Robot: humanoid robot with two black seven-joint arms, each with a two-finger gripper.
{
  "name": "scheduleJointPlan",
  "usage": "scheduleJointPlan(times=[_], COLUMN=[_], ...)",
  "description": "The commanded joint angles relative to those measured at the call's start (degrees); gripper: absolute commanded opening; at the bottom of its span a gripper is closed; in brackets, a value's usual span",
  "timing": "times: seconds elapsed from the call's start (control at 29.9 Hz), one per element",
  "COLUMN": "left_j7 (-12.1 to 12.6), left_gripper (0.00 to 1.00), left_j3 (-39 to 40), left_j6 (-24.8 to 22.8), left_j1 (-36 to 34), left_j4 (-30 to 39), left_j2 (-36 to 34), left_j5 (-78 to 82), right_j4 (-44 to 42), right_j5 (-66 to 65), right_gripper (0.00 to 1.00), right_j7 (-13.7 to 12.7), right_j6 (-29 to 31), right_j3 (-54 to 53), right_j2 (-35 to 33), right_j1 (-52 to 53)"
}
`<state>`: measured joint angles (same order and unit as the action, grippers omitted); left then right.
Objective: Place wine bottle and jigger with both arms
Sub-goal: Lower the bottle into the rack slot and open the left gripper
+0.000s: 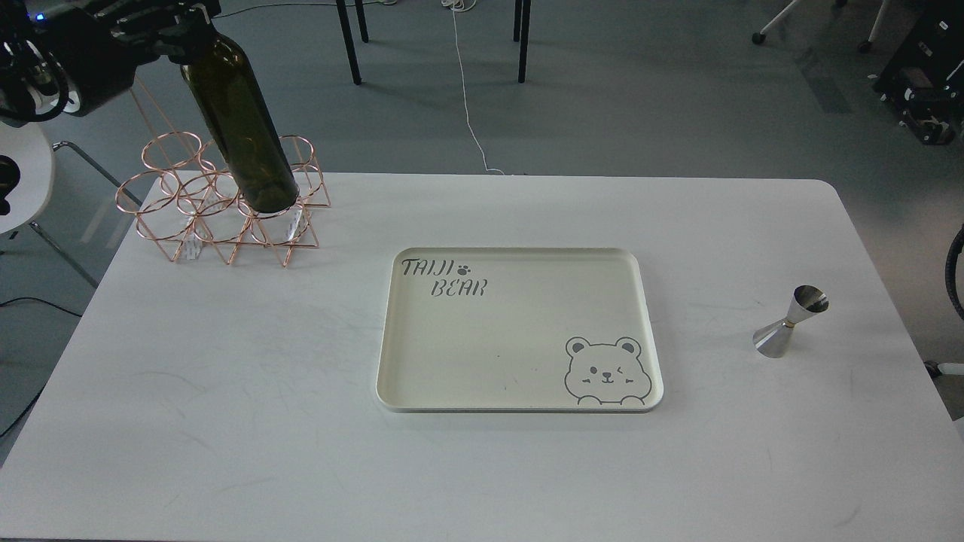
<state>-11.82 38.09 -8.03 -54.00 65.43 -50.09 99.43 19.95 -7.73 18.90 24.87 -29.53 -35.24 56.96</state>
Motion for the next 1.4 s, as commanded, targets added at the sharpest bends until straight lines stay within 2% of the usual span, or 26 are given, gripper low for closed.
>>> scheduleJointPlan(times=[0.0,0.4,0.7,0.8,1.04,1.14,1.3,1.37], left_j7=[0.0,0.0,0.0,0.0,0.0,0.0,0.1,0.1], left_gripper=[0.1,0.12,0.19,0.2,0.24,0.29,0.52,0.57], left_j3=[-0.1,-1.0,-2.5,-5.1,-10.1,-10.7,-10.7,-10.7], left_j6=[0.1,0.1,1.0,1.3,5.6,5.8,5.7,5.7], left_j1=[-0.1,0.6,0.7,0.7,0.8,0.8,0.8,0.8], left_j4=[-0.8,-0.8,-2.2,-3.1,-4.8,-4.8,-4.8,-4.8], left_j2=[0.1,1.0,2.5,3.1,3.9,3.9,3.9,3.9], left_j5=[-0.1,-0.2,-0.4,-0.8,-1.7,-4.0,-5.0,-5.0], right_j4=[0.0,0.2,0.2,0.2,0.2,0.2,0.2,0.2], right_j5=[0.0,0.0,0.0,0.0,0.0,0.0,0.0,0.0], right_gripper=[0.97,0.97,0.97,0.97,0.97,0.97,0.97,0.97], right_j7=[0.0,0.0,0.0,0.0,0.0,0.0,0.0,0.0], right_j6=[0.0,0.0,0.0,0.0,0.0,0.0,0.0,0.0], right_j3=[0.0,0.0,0.1,0.1,0.1,0.1,0.1,0.1], right_j2=[0.0,0.0,0.0,0.0,0.3,0.3,0.3,0.3], right_j1=[0.0,-0.1,-0.2,-0.2,-0.3,-0.3,-0.3,-0.3])
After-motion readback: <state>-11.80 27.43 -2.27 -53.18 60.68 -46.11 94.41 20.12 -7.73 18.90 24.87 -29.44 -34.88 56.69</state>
